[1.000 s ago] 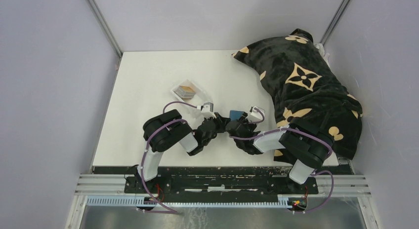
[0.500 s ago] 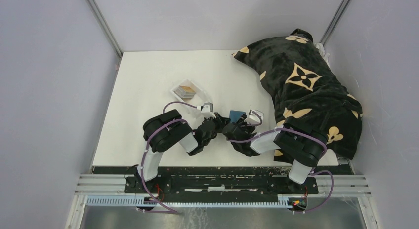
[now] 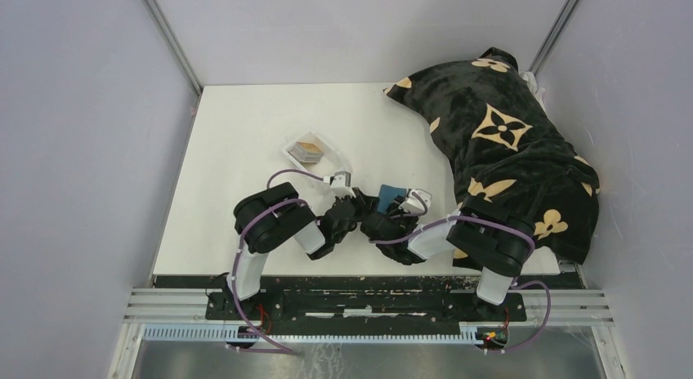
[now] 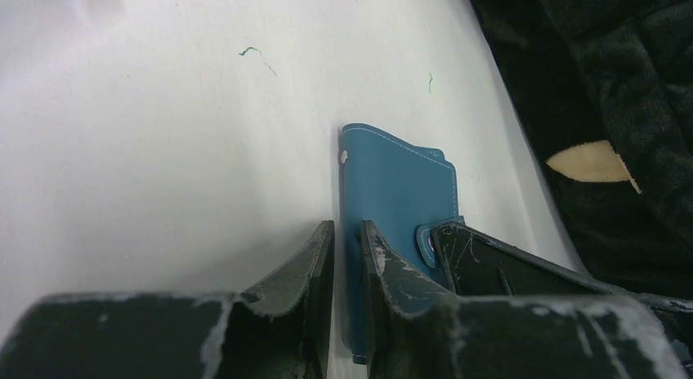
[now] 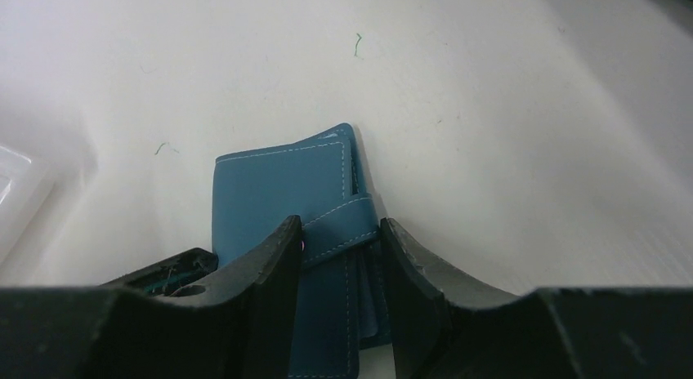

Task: Put the credit cards into the card holder
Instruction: Close the card holder at the center of the board.

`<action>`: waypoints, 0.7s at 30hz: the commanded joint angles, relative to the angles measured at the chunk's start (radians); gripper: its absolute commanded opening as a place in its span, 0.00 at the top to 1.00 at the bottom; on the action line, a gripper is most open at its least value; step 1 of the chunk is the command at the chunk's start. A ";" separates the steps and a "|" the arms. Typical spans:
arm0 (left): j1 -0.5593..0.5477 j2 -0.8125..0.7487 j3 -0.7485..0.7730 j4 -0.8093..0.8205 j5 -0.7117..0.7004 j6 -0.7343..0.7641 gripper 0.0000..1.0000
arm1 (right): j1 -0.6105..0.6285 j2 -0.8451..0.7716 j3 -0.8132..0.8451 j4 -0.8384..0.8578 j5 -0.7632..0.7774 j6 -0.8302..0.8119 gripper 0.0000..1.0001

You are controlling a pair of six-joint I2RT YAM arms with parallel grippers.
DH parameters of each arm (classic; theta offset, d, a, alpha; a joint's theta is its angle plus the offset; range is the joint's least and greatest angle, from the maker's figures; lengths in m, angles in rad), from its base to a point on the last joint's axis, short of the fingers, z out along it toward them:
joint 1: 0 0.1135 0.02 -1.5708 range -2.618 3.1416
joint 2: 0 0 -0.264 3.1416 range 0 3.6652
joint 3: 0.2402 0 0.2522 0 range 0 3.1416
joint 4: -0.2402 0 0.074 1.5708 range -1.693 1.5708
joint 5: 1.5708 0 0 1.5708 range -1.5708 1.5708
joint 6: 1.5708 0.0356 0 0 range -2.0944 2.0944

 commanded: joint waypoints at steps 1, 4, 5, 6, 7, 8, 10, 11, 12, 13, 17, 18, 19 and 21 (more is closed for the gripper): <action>-0.021 -0.071 -0.018 -0.041 -0.012 0.040 0.74 | 0.057 0.000 -0.034 -0.409 -0.414 -0.079 0.53; -0.020 -0.109 -0.015 -0.064 -0.024 0.063 0.74 | 0.049 -0.101 0.005 -0.491 -0.369 -0.122 0.49; -0.021 -0.124 -0.014 -0.073 -0.031 0.069 0.73 | 0.040 -0.135 0.014 -0.505 -0.359 -0.143 0.48; -0.020 -0.136 -0.015 -0.078 -0.038 0.074 0.73 | 0.025 -0.164 0.022 -0.514 -0.354 -0.171 0.47; -0.020 -0.151 -0.016 -0.083 -0.045 0.082 0.72 | 0.005 -0.192 0.028 -0.516 -0.355 -0.198 0.46; -0.021 -0.165 -0.017 -0.089 -0.052 0.090 0.72 | -0.014 -0.217 0.033 -0.515 -0.359 -0.229 0.44; -0.020 -0.205 -0.019 -0.107 -0.069 0.107 0.71 | -0.049 -0.256 0.046 -0.508 -0.369 -0.283 0.42; -0.021 -0.221 -0.022 -0.110 -0.078 0.114 0.71 | -0.064 -0.269 0.054 -0.507 -0.372 -0.306 0.42; -0.020 -0.237 -0.025 -0.111 -0.087 0.124 0.70 | -0.074 -0.278 0.063 -0.506 -0.373 -0.325 0.41; -0.020 -0.252 -0.028 -0.118 -0.093 0.134 0.69 | -0.086 -0.286 0.071 -0.502 -0.373 -0.344 0.41; -0.020 -0.303 -0.039 -0.146 -0.118 0.169 0.68 | -0.110 -0.332 0.087 -0.507 -0.377 -0.377 0.41; -0.020 -0.310 -0.044 -0.149 -0.121 0.172 0.68 | -0.110 -0.353 0.087 -0.512 -0.377 -0.378 0.41; -0.020 -0.312 -0.049 -0.147 -0.122 0.173 0.68 | -0.110 -0.369 0.085 -0.514 -0.379 -0.378 0.41; -0.019 -0.311 -0.059 -0.139 -0.119 0.172 0.68 | -0.110 -0.405 0.071 -0.503 -0.383 -0.380 0.41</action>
